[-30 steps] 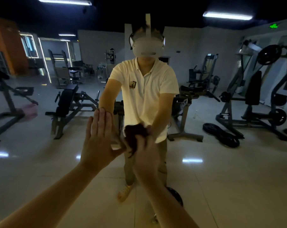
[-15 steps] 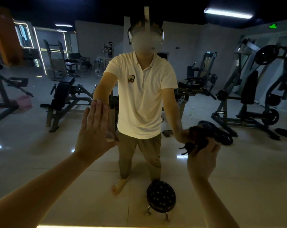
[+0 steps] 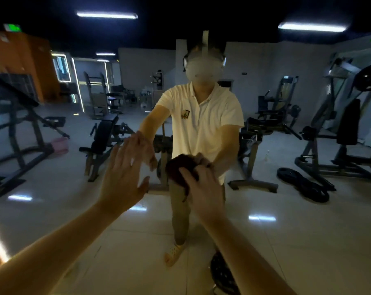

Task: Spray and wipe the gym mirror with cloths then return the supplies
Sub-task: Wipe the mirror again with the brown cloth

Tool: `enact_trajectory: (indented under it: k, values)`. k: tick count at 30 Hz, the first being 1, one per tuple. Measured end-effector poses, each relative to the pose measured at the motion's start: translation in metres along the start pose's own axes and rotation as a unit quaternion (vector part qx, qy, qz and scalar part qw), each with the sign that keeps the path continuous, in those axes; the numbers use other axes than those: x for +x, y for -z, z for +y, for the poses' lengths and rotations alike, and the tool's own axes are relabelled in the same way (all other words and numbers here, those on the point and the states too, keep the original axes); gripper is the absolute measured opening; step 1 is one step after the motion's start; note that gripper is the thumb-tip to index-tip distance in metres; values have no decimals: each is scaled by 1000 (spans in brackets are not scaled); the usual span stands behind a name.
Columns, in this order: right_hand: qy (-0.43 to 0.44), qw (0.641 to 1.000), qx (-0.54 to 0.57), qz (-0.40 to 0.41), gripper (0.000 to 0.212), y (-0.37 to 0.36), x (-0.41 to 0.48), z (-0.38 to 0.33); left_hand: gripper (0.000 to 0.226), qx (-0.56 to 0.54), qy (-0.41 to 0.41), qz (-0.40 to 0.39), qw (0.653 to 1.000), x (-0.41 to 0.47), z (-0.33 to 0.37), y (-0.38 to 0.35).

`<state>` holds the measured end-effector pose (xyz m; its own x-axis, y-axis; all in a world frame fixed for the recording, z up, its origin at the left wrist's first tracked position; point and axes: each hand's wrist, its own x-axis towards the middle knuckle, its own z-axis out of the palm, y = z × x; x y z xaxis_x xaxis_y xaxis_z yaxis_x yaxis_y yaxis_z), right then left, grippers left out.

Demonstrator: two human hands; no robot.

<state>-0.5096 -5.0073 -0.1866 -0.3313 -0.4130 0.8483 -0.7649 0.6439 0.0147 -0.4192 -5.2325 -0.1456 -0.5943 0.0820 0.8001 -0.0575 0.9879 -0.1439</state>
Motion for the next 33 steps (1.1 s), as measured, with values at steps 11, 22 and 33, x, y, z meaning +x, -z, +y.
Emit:
enact_trajectory:
  k: [11, 22, 33]
  values:
    - [-184, 965, -28, 186, 62, 87, 155, 26, 80, 25, -20, 156, 987, 110, -37, 47]
    - [118, 970, -187, 103, 79, 94, 173, 39, 76, 26, 32, 226, 973, 213, -70, 83]
    - [-67, 955, -112, 268, 67, 111, 302, 1, 83, 40, 38, 262, 964, 228, -74, 59]
